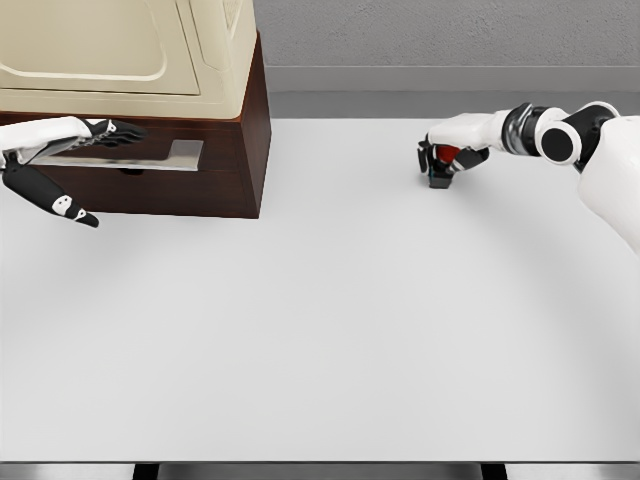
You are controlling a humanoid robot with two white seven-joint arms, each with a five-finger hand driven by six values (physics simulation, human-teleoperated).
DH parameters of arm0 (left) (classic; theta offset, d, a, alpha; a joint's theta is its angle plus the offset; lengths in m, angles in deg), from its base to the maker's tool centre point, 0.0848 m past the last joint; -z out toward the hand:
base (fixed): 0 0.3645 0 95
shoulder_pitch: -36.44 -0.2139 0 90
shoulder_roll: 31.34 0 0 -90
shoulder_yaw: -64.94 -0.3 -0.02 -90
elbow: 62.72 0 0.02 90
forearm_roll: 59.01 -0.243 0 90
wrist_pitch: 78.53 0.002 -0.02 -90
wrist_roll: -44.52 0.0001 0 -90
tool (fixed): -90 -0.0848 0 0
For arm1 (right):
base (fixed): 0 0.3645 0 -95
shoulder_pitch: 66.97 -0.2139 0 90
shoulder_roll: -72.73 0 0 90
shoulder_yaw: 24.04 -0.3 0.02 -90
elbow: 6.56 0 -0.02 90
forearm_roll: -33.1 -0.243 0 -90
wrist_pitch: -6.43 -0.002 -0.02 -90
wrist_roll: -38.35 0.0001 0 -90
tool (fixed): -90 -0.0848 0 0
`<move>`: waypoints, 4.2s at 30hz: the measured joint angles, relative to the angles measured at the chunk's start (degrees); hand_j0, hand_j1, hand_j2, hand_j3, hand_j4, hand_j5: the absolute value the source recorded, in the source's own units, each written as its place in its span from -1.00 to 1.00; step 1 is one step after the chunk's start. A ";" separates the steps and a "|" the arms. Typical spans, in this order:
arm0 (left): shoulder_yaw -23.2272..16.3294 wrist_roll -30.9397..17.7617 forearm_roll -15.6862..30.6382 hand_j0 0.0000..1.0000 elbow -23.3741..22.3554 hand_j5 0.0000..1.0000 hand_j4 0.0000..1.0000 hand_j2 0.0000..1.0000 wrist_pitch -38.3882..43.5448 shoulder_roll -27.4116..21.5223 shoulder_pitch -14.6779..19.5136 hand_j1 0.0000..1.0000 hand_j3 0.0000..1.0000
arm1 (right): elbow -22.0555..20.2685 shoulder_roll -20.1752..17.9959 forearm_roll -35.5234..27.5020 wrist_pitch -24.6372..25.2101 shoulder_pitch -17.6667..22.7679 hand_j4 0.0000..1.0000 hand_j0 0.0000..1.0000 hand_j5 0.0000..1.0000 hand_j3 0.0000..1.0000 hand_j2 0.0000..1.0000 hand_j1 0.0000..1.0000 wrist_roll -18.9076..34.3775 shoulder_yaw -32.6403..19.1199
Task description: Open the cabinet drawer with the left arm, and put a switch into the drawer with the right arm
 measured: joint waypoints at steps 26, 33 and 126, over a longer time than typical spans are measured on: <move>1.56 0.52 0.70 1.00 0.07 1.00 1.00 1.00 -0.05 1.81 -3.34 1.00 1.00 | -0.10 -0.08 -0.84 -0.18 0.26 0.84 0.84 0.84 0.84 0.84 0.84 -0.43 -0.41; 2.46 1.16 2.37 1.00 0.43 1.00 1.00 1.00 -0.18 1.55 -5.00 1.00 1.00 | 0.01 -0.22 -0.51 -0.22 0.26 0.91 0.91 0.91 0.91 0.91 0.91 -0.18 -0.15; 1.93 -3.44 17.19 1.00 8.81 1.00 1.00 1.00 1.64 -11.79 -8.87 1.00 1.00 | -3.43 -0.23 3.04 -0.85 -0.09 -0.09 -0.09 -0.09 -0.09 -0.09 -0.09 0.01 -0.05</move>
